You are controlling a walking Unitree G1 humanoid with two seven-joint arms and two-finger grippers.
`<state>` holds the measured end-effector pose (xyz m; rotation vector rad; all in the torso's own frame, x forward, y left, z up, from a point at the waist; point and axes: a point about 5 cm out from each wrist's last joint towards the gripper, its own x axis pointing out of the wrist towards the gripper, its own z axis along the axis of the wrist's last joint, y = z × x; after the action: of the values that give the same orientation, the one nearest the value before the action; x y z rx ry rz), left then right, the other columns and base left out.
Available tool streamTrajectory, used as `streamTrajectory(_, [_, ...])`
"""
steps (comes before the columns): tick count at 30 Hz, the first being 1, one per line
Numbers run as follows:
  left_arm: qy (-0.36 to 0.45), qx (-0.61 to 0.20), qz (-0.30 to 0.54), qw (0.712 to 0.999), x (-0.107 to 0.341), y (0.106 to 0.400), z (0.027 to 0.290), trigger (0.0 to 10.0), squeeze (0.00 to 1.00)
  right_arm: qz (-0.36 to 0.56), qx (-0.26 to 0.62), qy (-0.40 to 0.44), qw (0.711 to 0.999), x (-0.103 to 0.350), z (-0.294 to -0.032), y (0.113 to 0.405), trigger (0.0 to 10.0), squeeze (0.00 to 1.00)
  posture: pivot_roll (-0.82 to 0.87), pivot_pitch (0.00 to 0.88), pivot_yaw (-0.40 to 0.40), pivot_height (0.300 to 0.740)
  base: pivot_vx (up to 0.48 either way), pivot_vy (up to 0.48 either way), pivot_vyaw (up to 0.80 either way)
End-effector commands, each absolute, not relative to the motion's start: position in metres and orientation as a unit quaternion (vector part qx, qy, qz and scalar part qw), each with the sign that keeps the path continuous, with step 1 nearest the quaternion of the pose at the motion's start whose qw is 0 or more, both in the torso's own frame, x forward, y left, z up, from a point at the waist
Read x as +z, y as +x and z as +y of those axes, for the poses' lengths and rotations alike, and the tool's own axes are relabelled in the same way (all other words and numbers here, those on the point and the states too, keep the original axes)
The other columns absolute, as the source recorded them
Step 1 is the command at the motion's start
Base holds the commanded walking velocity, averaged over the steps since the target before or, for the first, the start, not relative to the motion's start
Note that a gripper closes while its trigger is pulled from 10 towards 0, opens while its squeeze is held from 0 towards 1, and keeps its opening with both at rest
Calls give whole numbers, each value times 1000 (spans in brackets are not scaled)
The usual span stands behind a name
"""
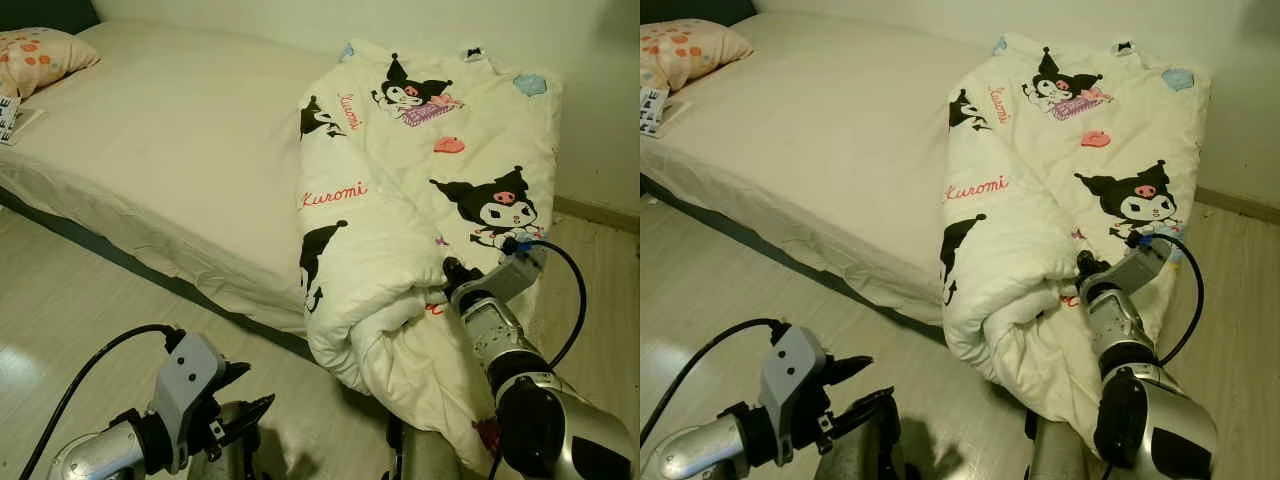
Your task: Clean up the room
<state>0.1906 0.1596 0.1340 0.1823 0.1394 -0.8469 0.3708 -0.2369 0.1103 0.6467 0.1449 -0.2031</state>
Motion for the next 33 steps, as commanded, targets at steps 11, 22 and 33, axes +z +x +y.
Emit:
streamTrajectory(11, [99, -336, 26, 936, 159, 206, 192, 10000, 0, 45, 13, 311, 949, 151, -183, 399, 0, 0, 104, 278, -10, 575, 0, 0, 0])
streamTrajectory(22, [106, -342, 23, 933, 165, 206, 197, 10000, 0, 31, 287, 248, 925, 207, -39, 403, 0, 0, 89, 275, -18, 575, 0, 0, 0])
streamTrajectory(33, [98, -358, 34, 928, 157, 206, 190, 10000, 0, 9, 481, 203, 853, 233, 53, 368, 10000, 1000, 66, 279, -1, 575, 0, 0, 0])
